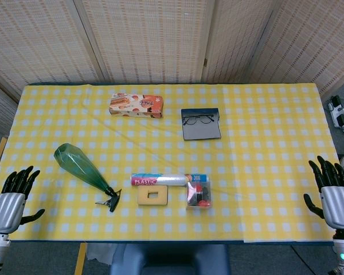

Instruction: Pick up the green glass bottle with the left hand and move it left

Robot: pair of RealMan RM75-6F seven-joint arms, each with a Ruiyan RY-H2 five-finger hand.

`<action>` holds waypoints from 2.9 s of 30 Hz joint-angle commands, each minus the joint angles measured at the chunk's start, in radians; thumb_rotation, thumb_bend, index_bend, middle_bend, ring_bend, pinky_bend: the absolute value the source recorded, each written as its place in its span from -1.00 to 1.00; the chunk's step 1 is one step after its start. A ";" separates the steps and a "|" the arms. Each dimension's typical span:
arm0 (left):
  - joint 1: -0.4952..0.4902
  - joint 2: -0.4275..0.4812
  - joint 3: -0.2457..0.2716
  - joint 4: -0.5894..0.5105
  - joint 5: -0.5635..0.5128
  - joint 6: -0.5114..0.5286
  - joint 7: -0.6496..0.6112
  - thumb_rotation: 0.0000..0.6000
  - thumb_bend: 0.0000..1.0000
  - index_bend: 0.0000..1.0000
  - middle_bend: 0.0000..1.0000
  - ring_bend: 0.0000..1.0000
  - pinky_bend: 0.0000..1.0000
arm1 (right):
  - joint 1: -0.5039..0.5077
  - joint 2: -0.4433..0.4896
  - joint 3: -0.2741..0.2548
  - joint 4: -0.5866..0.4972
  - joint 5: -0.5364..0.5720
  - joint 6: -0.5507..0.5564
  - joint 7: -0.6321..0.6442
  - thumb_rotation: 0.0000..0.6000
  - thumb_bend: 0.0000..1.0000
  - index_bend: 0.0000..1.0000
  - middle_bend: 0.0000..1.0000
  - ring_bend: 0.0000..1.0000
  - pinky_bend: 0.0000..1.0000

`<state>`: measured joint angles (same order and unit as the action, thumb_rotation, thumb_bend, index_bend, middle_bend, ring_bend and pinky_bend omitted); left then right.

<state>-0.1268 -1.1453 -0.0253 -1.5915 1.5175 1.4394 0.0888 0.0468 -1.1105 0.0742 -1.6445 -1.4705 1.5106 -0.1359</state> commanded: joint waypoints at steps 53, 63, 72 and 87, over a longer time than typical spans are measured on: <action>-0.366 -0.187 -0.031 0.173 -0.013 -0.445 0.292 1.00 -0.52 -0.40 1.00 1.00 1.00 | -0.014 0.026 -0.001 -0.015 -0.015 0.015 0.039 1.00 -0.25 -1.00 -1.00 -1.00 -1.00; -0.410 -0.249 -0.016 0.213 -0.006 -0.470 0.274 1.00 -0.51 -0.36 1.00 1.00 1.00 | -0.018 0.033 0.003 -0.015 -0.007 0.019 0.049 1.00 -0.25 -1.00 -1.00 -1.00 -1.00; -0.438 -0.298 -0.005 0.268 -0.021 -0.498 0.267 1.00 -0.51 -0.35 1.00 1.00 1.00 | -0.030 0.043 -0.003 -0.021 -0.025 0.040 0.062 1.00 -0.25 -1.00 -1.00 -1.00 -1.00; -0.450 -0.338 -0.006 0.351 0.015 -0.413 0.155 1.00 -0.19 0.47 1.00 1.00 1.00 | -0.026 0.048 -0.006 -0.022 -0.023 0.022 0.070 1.00 -0.25 -1.00 -1.00 -1.00 -1.00</action>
<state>-0.5786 -1.4876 -0.0285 -1.2372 1.5178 0.9986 0.2654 0.0202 -1.0619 0.0682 -1.6663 -1.4932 1.5335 -0.0657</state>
